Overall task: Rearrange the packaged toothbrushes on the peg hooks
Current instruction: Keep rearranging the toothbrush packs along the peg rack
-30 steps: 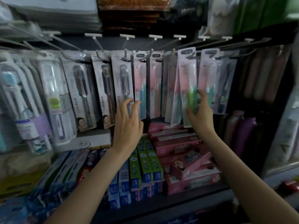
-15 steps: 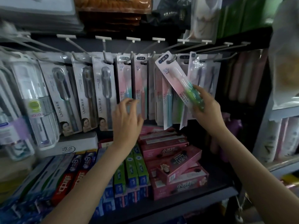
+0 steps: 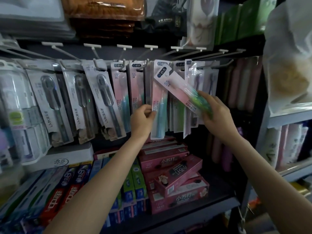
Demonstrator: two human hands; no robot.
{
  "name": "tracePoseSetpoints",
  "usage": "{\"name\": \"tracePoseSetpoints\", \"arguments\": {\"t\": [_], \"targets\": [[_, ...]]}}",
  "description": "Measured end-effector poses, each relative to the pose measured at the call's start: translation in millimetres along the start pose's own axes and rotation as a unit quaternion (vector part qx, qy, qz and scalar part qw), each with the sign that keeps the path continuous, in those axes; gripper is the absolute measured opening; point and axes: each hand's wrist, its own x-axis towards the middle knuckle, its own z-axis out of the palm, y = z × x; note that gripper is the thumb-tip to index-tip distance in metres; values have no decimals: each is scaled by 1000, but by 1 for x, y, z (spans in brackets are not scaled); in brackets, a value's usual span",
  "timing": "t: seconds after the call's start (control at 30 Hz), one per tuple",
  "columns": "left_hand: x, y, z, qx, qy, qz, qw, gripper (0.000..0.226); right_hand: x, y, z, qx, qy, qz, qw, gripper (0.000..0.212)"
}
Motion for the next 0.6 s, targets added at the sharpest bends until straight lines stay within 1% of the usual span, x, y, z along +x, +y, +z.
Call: {"name": "tracePoseSetpoints", "arguments": {"t": [0.1, 0.2, 0.3, 0.37, 0.5, 0.6], "targets": [[4, 0, -7, -2, -8, -2, 1000, 22, 2, -3, 3, 13, -6, 0, 1000, 66], [8, 0, -12, -46, -6, -26, 999, 20, 4, -5, 4, 28, 5, -2, 1000, 64], [8, -3, -12, -80, -19, -43, 996, 20, 6, -3, 7, 40, 12, 3, 999, 64], [8, 0, -10, -85, -24, -41, 995, 21, 5, -2, 10, 43, 24, 3, 999, 63], [4, -1, -13, -2, -56, 32, 998, 15, -3, -4, 15, 67, 52, -6, 996, 60], [-10, -24, -28, 82, -64, 81, 991, 8, -7, -8, 19, 89, 63, 8, 994, 58]]}}
